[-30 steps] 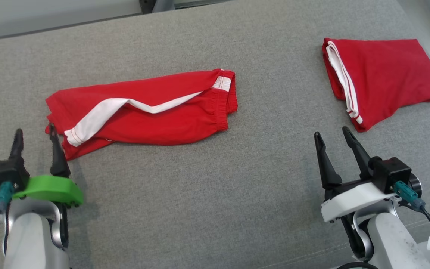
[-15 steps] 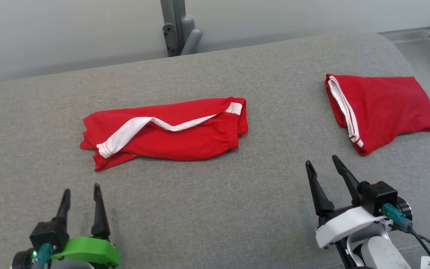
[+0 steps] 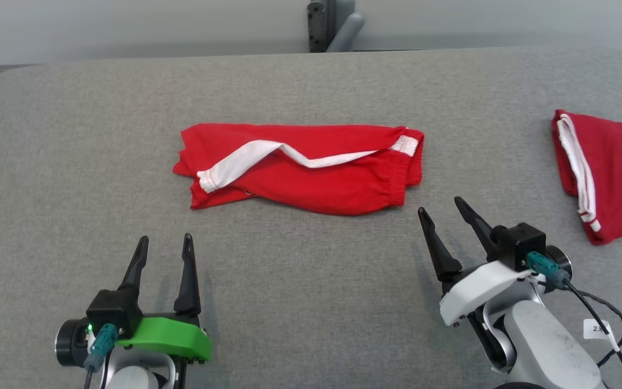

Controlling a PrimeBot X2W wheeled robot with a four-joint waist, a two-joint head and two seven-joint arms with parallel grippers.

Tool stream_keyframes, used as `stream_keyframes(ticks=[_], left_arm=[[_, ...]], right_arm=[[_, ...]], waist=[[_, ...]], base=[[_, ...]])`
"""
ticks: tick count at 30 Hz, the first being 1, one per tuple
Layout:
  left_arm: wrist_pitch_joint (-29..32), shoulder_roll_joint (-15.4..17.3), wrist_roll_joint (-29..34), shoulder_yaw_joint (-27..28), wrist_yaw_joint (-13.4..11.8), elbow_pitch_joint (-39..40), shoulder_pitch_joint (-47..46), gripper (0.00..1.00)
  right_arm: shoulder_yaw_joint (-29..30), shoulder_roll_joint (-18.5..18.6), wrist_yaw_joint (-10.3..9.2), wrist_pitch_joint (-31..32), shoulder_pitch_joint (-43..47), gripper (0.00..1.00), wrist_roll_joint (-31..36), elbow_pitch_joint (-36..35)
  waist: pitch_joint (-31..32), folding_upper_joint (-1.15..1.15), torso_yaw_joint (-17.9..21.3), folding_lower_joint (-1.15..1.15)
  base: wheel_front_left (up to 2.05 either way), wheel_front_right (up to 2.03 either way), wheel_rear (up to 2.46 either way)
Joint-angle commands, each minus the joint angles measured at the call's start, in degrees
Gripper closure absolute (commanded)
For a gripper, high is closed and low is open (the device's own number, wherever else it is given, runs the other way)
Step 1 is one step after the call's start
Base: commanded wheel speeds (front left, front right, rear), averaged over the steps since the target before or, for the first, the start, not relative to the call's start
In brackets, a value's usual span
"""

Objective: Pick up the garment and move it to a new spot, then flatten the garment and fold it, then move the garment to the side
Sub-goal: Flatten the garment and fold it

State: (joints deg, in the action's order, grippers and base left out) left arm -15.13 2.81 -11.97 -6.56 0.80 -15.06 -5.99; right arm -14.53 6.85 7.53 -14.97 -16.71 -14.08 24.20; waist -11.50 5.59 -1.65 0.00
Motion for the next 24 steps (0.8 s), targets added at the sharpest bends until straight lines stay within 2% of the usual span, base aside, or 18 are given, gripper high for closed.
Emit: stream_keyframes(ticks=[1,8,14,15,16,18,24], left_arm=[[0.05,0.18,0.13,-0.32,-0.19,0.33,-0.94,0.0],[0.04,0.17,-0.76,-2.03,-0.75,1.11,-1.87,0.0],[0.05,0.17,-0.91,-2.06,-0.87,1.67,-2.04,0.0],[0.05,0.17,-0.88,-2.09,-0.89,1.68,-2.17,0.0],[0.04,0.16,-0.86,-2.14,-0.94,1.67,-2.33,0.0],[0.05,0.17,-0.9,-2.24,-0.79,1.59,-2.56,0.0],[0.05,0.18,-0.95,-2.68,-0.43,1.07,-2.24,0.0]], right_arm=[[-0.46,0.6,-0.1,-0.1,-1.34,0.0,-0.72,0.98],[-1.08,1.6,-0.1,-0.1,-6.22,0.0,-3.76,8.54],[-3.23,1.86,-0.1,-0.1,-8.38,0.0,-5.71,11.06],[-3.74,2.01,-0.1,-0.1,-8.62,0.18,-5.74,10.93],[-4.28,2.06,-0.1,-0.1,-8.9,0.52,-5.89,10.55],[-5.48,2.4,-0.1,-0.1,-9.11,1.0,-5.79,10.17],[-7.17,4.18,-0.1,-0.1,-6.23,1.0,-7.12,6.22]], waist=[[-5.36,-0.01,-6.01,0.0],[-7.85,-0.01,-10.46,0.0],[-8.95,-0.01,-11.43,0.0],[-9.09,-0.01,-11.37,0.0],[-9.22,-0.01,-11.22,0.0],[-9.37,-0.01,-10.76,0.0],[-8.19,-0.01,-8.54,0.0]], base=[[0.0,0.0,0.0],[0.0,0.0,0.0],[0.0,0.0,0.0],[0.0,0.0,0.0],[0.0,0.0,0.0],[0.0,0.0,0.0],[0.0,0.0,0.0]])
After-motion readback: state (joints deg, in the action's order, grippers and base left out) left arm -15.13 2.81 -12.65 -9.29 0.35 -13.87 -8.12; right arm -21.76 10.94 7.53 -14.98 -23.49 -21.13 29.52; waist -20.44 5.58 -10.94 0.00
